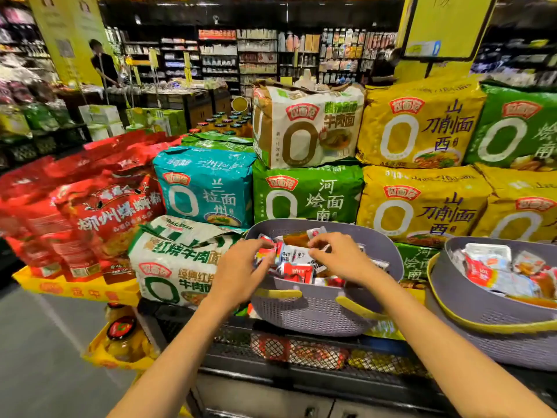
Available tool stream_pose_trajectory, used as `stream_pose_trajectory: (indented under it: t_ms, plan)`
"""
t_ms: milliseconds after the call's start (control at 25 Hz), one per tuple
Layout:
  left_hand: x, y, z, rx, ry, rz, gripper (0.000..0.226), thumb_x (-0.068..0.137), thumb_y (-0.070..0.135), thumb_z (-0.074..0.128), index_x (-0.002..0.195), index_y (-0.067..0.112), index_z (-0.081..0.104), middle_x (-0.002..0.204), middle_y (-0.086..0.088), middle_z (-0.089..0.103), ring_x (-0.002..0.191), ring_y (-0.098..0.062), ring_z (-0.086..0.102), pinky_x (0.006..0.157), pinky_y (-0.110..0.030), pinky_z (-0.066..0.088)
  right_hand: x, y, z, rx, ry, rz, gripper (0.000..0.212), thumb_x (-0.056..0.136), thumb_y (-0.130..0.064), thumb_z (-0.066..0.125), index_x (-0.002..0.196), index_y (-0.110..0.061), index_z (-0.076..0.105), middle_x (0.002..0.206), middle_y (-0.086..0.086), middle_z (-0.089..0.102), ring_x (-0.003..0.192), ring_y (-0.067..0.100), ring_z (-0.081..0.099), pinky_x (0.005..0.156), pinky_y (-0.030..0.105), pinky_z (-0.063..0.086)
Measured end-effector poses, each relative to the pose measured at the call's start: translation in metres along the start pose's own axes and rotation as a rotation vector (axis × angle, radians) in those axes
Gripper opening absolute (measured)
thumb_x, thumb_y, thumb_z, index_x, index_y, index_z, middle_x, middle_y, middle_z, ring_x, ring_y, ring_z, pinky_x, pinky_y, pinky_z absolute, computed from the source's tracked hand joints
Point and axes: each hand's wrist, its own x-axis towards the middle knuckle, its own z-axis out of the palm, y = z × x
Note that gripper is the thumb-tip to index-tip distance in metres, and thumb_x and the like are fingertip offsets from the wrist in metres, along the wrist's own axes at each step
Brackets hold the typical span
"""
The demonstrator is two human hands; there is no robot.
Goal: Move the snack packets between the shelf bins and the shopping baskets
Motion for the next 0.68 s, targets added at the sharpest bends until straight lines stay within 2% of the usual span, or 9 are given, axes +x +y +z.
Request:
stream_pose_trajectory:
  t_ms: [80, 120, 240, 360, 440, 520, 600, 680]
  plan:
    - [0.013, -0.015, 0.014, -0.007, -0.014, 0.063, 0.042, 0.09, 0.045, 0.039, 0.099, 0.016, 0.068, 0.092, 0.0, 0.07, 0.086, -0.02, 0.062, 0.086, -0.033, 0.045, 0.027, 0.009, 0.013, -0.171, -0.138, -0.025, 0.024, 0.089, -0.029, 0.06, 0.108, -0.017, 0.068, 0.104, 0.004, 0.067, 0.09, 0.02, 0.061, 0.08, 0.028, 0.046]
    - [0.014, -0.019, 0.021, -0.012, -0.004, 0.077, 0.042, 0.089, 0.043, 0.039, 0.094, 0.014, 0.069, 0.087, -0.001, 0.07, 0.083, -0.021, 0.062, 0.093, -0.033, 0.041, 0.035, 0.013, 0.02, -0.241, -0.204, -0.04, 0.025, 0.087, -0.033, 0.062, 0.106, -0.02, 0.068, 0.1, 0.002, 0.068, 0.089, 0.02, 0.062, 0.079, 0.029, 0.048]
    - [0.016, -0.025, 0.029, -0.039, 0.035, 0.091, 0.038, 0.09, 0.039, 0.041, 0.09, 0.014, 0.069, 0.082, 0.0, 0.07, 0.079, -0.021, 0.063, 0.095, -0.022, 0.028, 0.046, 0.02, 0.035, -0.347, -0.266, -0.038, 0.024, 0.08, -0.043, 0.062, 0.099, -0.029, 0.068, 0.096, -0.001, 0.07, 0.086, 0.017, 0.063, 0.076, 0.036, 0.052]
    - [0.017, -0.028, 0.029, -0.052, 0.018, 0.083, 0.039, 0.089, 0.043, 0.04, 0.095, 0.017, 0.069, 0.085, 0.001, 0.07, 0.083, -0.02, 0.063, 0.096, -0.023, 0.029, 0.052, 0.024, 0.031, -0.184, -0.285, -0.039, 0.005, 0.079, -0.025, 0.071, 0.079, -0.027, 0.066, 0.071, -0.009, 0.066, 0.061, -0.002, 0.056, 0.061, 0.022, 0.046]
    - [0.018, -0.023, 0.025, -0.068, -0.022, 0.057, 0.043, 0.088, 0.048, 0.039, 0.101, 0.019, 0.068, 0.092, 0.002, 0.071, 0.089, -0.019, 0.063, 0.098, -0.026, 0.031, 0.052, 0.024, 0.019, -0.024, -0.28, -0.01, 0.015, 0.079, -0.01, 0.073, 0.074, -0.022, 0.064, 0.059, -0.015, 0.06, 0.051, -0.007, 0.052, 0.056, 0.014, 0.039]
    - [0.024, -0.02, 0.02, -0.085, -0.077, 0.013, 0.046, 0.086, 0.053, 0.04, 0.109, 0.023, 0.067, 0.102, 0.005, 0.071, 0.097, -0.014, 0.061, 0.096, -0.024, 0.033, 0.052, 0.019, 0.003, 0.133, -0.224, 0.006, 0.014, 0.079, -0.005, 0.073, 0.078, -0.017, 0.066, 0.06, -0.016, 0.058, 0.052, -0.006, 0.051, 0.057, 0.011, 0.04]
    - [0.034, -0.016, 0.016, -0.135, -0.126, -0.024, 0.046, 0.084, 0.054, 0.044, 0.115, 0.026, 0.066, 0.105, 0.008, 0.07, 0.099, -0.009, 0.061, 0.088, -0.024, 0.042, 0.054, 0.012, -0.013, 0.306, -0.18, 0.0, 0.011, 0.08, -0.001, 0.07, 0.085, -0.009, 0.066, 0.067, -0.006, 0.06, 0.057, -0.002, 0.053, 0.057, 0.009, 0.043]
    - [0.047, -0.009, 0.014, -0.387, -0.212, -0.065, 0.035, 0.088, 0.045, 0.054, 0.113, 0.025, 0.067, 0.101, 0.009, 0.071, 0.092, -0.001, 0.064, 0.079, -0.022, 0.048, 0.056, 0.003, -0.025, 0.393, -0.134, -0.041, 0.011, 0.079, 0.0, 0.069, 0.085, -0.01, 0.067, 0.072, -0.001, 0.062, 0.061, -0.001, 0.057, 0.059, 0.01, 0.046]
